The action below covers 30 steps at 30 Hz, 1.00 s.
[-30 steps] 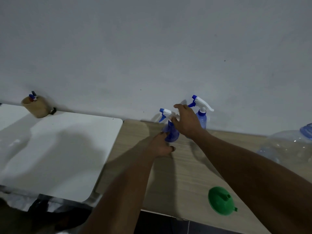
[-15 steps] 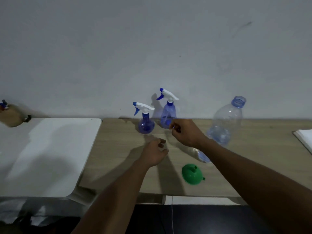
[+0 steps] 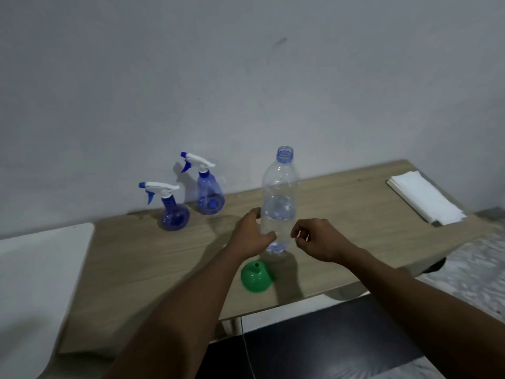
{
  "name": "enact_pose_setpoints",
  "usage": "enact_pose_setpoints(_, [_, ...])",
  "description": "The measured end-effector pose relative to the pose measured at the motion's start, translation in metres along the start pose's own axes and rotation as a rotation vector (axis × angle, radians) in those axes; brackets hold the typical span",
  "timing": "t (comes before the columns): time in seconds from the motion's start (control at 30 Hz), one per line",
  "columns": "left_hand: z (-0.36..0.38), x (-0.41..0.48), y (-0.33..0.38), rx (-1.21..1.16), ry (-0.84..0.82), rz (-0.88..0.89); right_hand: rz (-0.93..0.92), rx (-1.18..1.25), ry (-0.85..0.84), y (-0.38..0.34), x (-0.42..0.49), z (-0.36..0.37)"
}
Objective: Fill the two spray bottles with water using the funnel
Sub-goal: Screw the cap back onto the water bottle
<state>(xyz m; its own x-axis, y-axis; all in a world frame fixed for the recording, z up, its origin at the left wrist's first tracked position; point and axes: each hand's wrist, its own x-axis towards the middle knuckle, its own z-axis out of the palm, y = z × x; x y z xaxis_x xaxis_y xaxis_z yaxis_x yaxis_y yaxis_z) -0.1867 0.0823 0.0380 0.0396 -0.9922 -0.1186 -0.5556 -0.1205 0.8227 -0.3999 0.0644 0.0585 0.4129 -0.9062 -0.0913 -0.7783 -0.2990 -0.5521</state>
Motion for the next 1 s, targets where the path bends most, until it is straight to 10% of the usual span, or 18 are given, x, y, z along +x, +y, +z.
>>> enact_pose_setpoints(0.47, [0.042, 0.039, 0.035, -0.153, 0.106, -0.075, 0.263, -0.264, -0.204, 0.134, 0.024, 0.007])
enact_pose_setpoints(1.0, [0.051, 0.051, 0.05, -0.151, 0.091, -0.12, 0.045, -0.363, -0.22, 0.156, 0.04, 0.014])
